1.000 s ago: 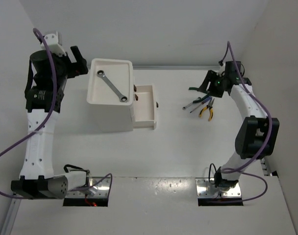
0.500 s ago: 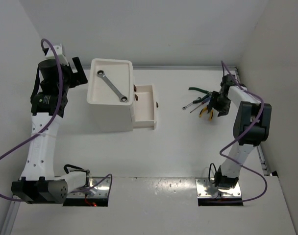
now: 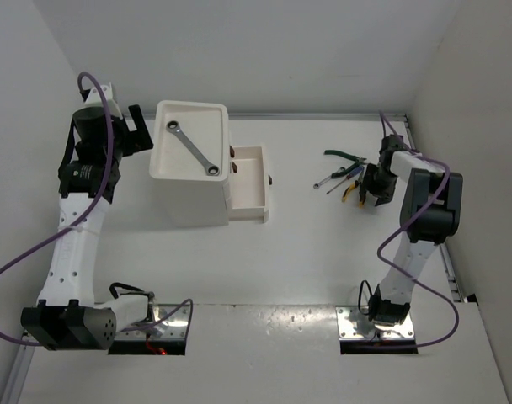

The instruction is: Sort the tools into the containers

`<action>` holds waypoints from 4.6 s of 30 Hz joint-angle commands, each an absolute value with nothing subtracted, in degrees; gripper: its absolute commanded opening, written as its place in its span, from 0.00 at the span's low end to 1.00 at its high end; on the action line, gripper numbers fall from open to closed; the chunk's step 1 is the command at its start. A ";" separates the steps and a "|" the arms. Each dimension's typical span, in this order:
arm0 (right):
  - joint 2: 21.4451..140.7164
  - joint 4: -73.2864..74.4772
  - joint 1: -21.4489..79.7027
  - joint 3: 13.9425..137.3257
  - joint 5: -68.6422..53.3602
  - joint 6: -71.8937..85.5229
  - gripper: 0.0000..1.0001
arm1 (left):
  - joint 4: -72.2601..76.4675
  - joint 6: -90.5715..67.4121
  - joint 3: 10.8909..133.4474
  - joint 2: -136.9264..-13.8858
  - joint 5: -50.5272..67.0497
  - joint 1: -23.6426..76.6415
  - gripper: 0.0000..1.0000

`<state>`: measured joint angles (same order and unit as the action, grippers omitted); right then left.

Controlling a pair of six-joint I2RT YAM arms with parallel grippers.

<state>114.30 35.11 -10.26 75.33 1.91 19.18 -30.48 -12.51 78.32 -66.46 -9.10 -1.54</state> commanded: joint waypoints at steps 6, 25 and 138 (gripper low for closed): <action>119.44 35.67 -9.40 80.50 2.99 20.04 0.28 | -28.48 -12.66 77.08 -65.83 -10.46 -1.05 1.00; 94.04 33.49 5.95 77.86 -7.38 17.57 0.00 | -26.81 -13.36 73.65 -64.16 -9.84 -1.05 1.00; 123.06 -6.32 18.22 82.38 -56.56 44.47 0.52 | -30.06 -9.85 72.33 -75.94 -0.80 7.38 0.04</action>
<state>130.65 2.70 24.49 85.30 -45.50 45.04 -26.39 -9.74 73.21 -75.46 -6.94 5.28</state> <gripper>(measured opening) 0.510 0.230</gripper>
